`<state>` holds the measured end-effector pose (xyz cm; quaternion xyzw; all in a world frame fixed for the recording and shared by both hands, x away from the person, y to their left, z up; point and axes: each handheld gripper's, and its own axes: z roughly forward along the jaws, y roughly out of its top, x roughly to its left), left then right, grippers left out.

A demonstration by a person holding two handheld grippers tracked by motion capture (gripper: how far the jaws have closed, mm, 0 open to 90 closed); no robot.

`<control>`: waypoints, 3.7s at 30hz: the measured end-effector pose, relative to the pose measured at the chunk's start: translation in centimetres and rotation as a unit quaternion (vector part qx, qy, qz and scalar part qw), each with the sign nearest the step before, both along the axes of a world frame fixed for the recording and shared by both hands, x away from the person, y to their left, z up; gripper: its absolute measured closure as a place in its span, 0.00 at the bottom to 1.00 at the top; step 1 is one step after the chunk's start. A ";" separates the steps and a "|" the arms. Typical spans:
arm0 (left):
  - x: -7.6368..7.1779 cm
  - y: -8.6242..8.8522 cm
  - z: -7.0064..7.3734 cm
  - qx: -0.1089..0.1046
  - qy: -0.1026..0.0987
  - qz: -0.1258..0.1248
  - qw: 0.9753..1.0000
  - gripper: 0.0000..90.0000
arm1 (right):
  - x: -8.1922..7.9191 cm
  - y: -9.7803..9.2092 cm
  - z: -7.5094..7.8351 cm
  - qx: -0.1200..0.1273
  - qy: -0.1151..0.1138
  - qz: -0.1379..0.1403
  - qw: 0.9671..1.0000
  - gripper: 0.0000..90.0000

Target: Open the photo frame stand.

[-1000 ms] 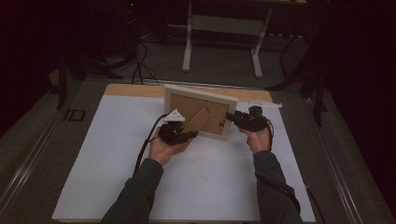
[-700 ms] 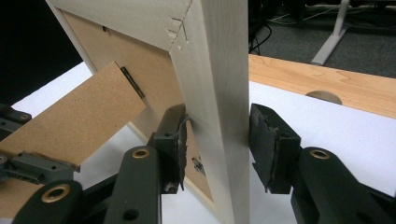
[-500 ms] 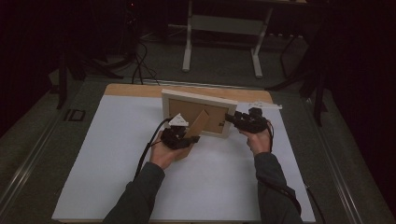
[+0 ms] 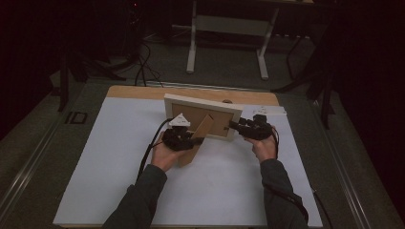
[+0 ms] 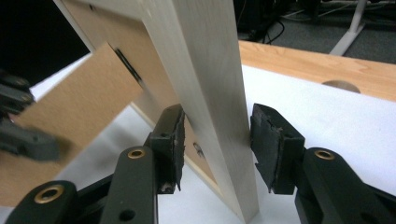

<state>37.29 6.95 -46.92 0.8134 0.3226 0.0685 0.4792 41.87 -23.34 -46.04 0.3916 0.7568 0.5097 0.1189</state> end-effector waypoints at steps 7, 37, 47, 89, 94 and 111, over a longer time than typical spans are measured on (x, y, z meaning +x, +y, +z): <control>-0.2 0.1 -0.3 0.000 0.001 0.003 1.000 0.92 | -0.2 0.3 -0.6 -0.017 0.000 0.003 1.000 0.60; -1.5 -0.8 -2.2 0.023 0.000 -0.009 1.000 0.91 | -1.2 0.3 -0.9 -0.035 -0.026 0.000 0.999 0.62; -1.9 -1.1 -2.5 0.022 0.005 -0.018 1.000 0.86 | -1.6 0.1 -1.1 -0.038 -0.027 0.006 0.999 0.62; -2.8 1.9 -0.7 -0.029 0.004 -0.006 1.000 0.70 | -3.1 -1.1 -2.8 -0.057 0.004 -0.011 0.998 0.62; -2.9 2.4 -0.5 -0.033 0.003 -0.001 0.999 0.69 | -3.6 -1.3 -2.9 -0.063 0.006 -0.015 0.998 0.62; -3.2 3.8 0.1 -0.040 -0.003 0.028 0.999 0.71 | -4.8 -2.6 -4.7 -0.063 0.038 -0.048 0.996 0.66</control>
